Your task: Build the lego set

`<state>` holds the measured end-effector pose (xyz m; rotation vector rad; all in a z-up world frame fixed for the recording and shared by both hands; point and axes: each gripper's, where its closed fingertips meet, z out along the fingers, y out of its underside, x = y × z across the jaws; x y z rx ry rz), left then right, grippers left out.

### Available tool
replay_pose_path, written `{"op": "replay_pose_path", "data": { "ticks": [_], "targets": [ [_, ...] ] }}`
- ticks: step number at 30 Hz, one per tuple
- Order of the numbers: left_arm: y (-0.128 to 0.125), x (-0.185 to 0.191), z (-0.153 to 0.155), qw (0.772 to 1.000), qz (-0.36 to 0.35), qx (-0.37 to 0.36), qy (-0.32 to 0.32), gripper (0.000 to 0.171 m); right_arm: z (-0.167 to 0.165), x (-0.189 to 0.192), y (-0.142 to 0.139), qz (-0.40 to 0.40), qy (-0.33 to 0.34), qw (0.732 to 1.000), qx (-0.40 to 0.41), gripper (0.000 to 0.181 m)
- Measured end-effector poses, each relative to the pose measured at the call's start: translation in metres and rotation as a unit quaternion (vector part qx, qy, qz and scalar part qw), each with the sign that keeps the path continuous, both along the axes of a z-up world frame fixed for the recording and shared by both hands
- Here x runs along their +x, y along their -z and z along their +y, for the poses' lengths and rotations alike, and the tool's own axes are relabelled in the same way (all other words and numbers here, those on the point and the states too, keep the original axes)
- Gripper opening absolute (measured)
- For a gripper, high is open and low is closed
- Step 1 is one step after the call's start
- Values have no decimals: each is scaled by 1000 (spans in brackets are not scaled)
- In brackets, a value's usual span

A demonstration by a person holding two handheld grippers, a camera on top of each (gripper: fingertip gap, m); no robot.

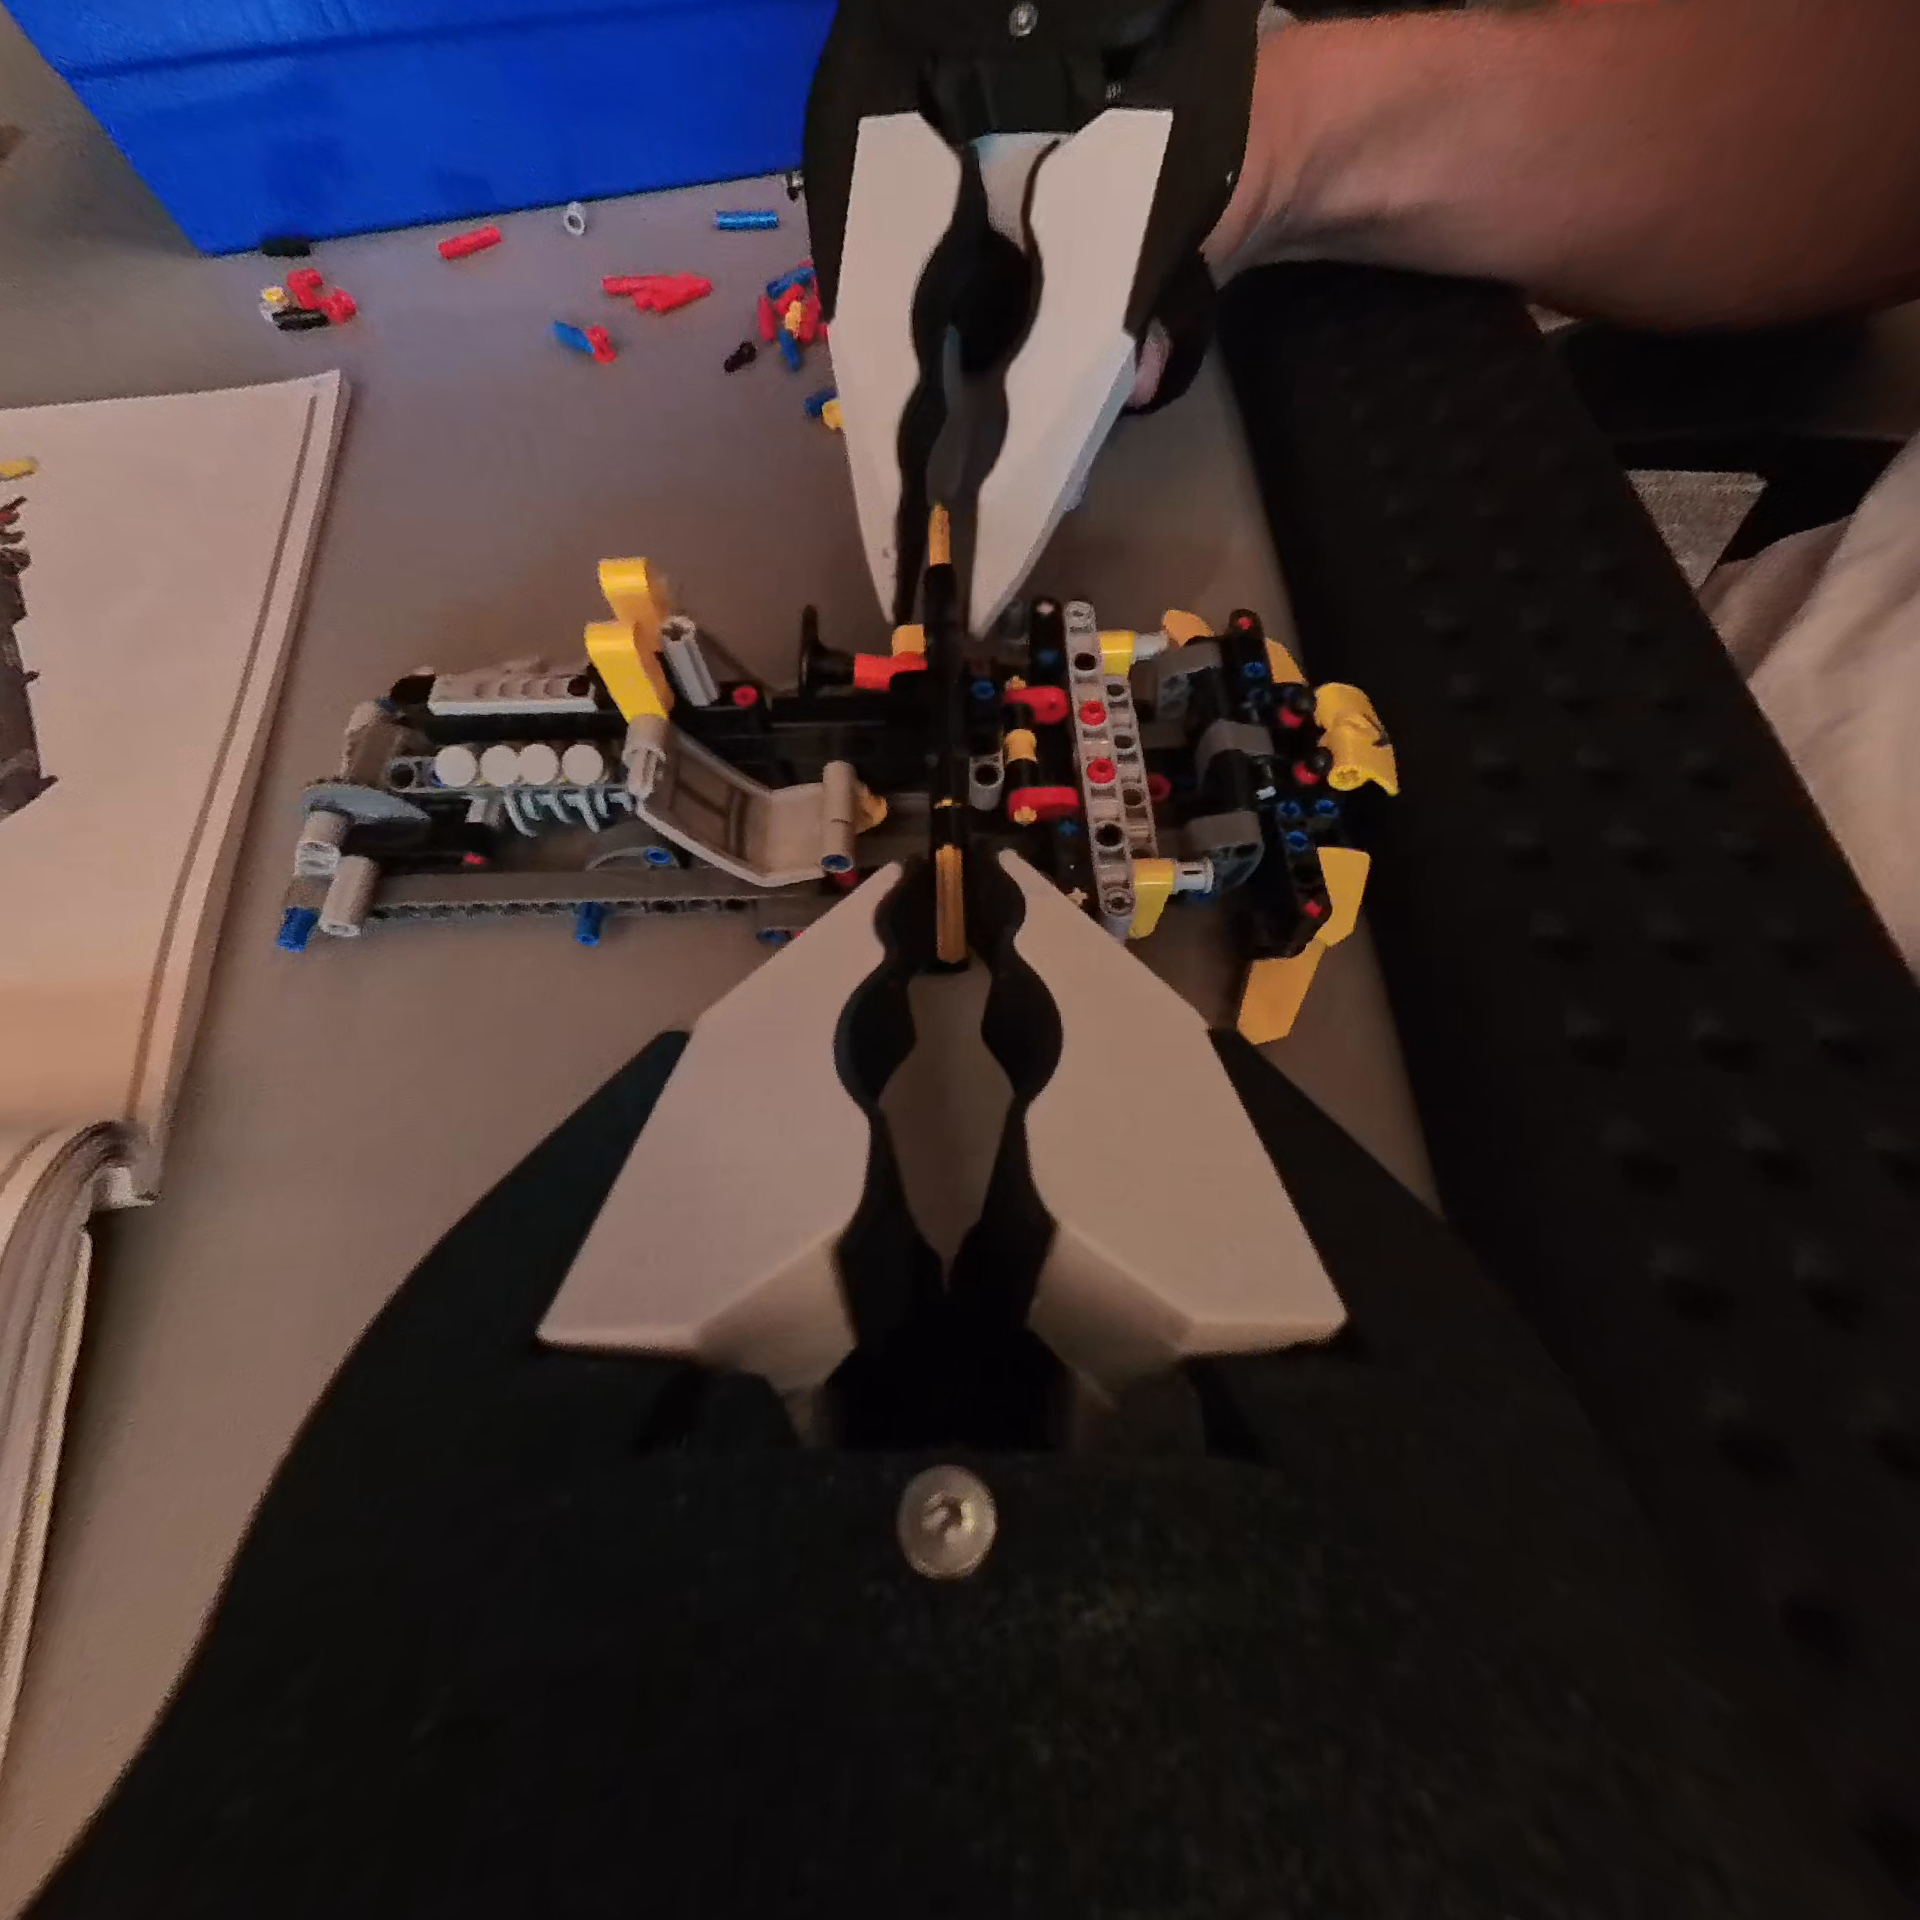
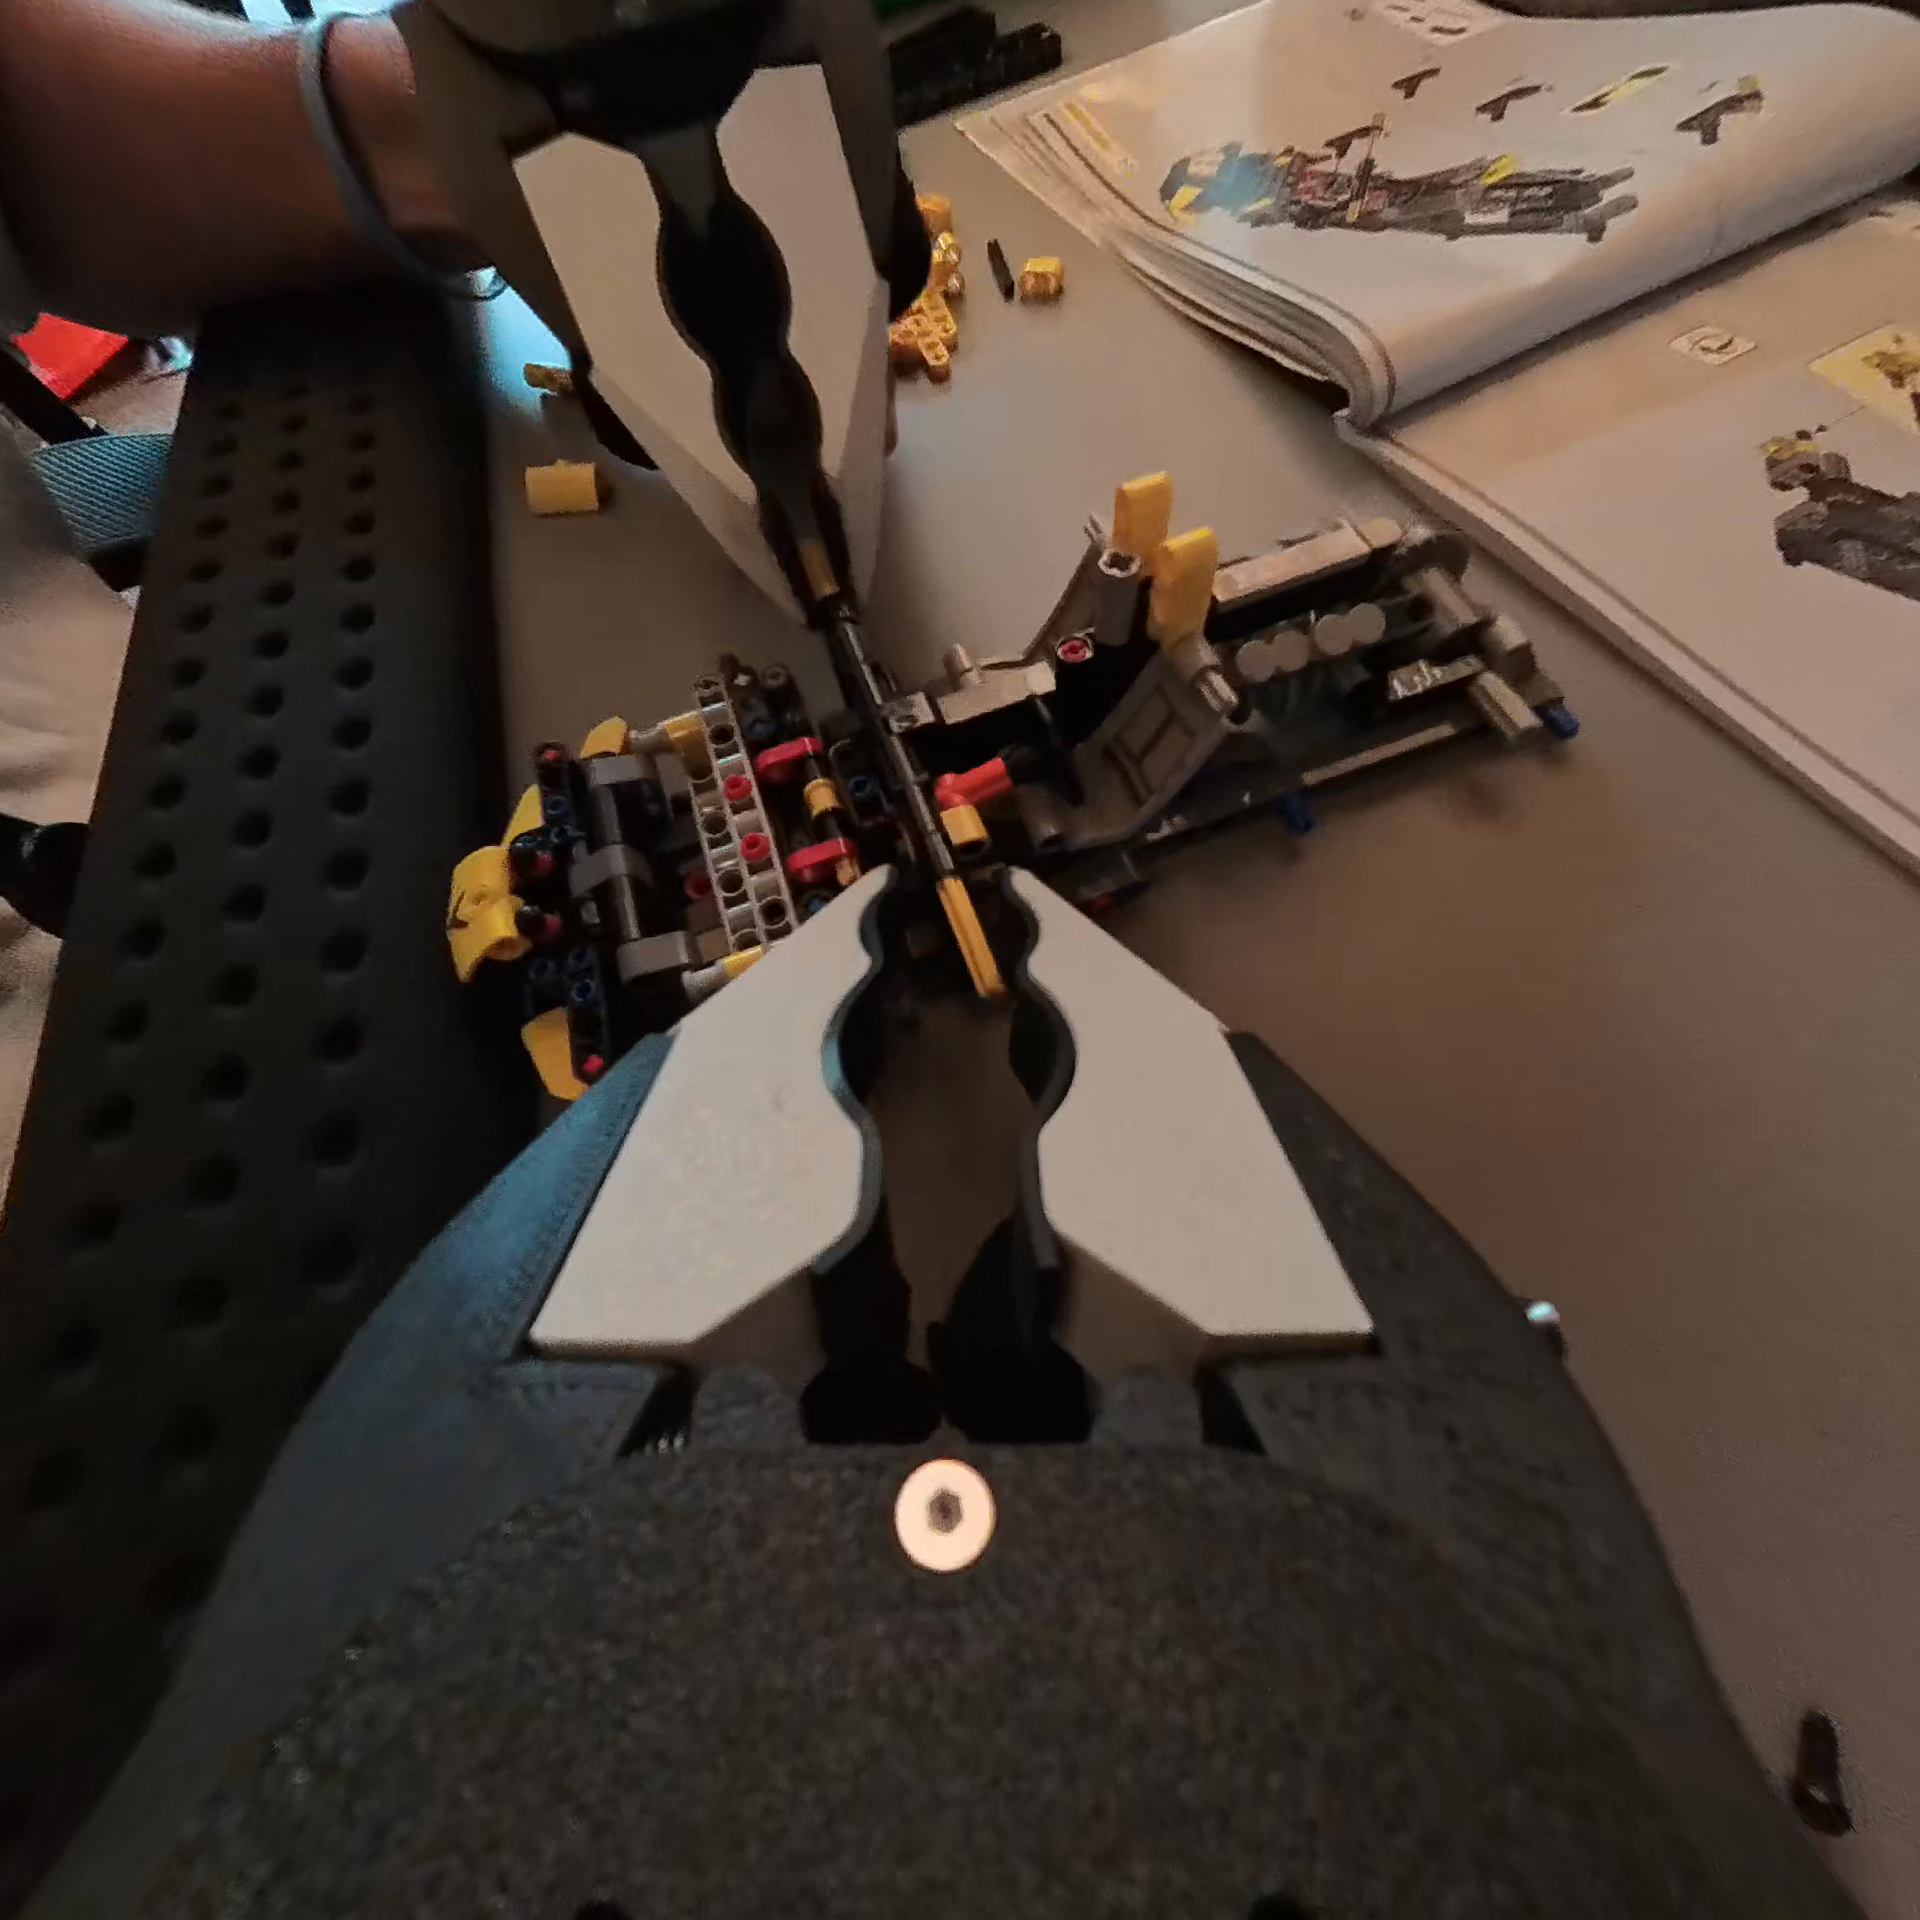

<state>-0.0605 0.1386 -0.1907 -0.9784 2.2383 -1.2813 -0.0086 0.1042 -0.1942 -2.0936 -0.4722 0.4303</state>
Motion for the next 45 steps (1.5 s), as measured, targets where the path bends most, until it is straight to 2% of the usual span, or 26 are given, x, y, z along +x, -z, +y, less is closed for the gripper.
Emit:
{"op": "replay_pose_path", "data": {
  "ticks": [6,14,22,40,45],
  "targets": [
    [20,-3,12,998,47,41,-1,21,-7,-5,2,24,-21,999,-19,8],
    [23,2,1,996,31,67,50,5,-7,-5,1,32,-25,999,-21,8],
    [18,2,-2,995,-6,77,65,5,-9,-5,6,32,-32,998,-37,8],
    [12,0,1,996,-10,56,67,5,-11,-6,6,37,-36,998,-43,8],
    [8,9,3,999,-2,33,37,5,-9,-3,4,68,-24,996,-53,9]
  ]
}}
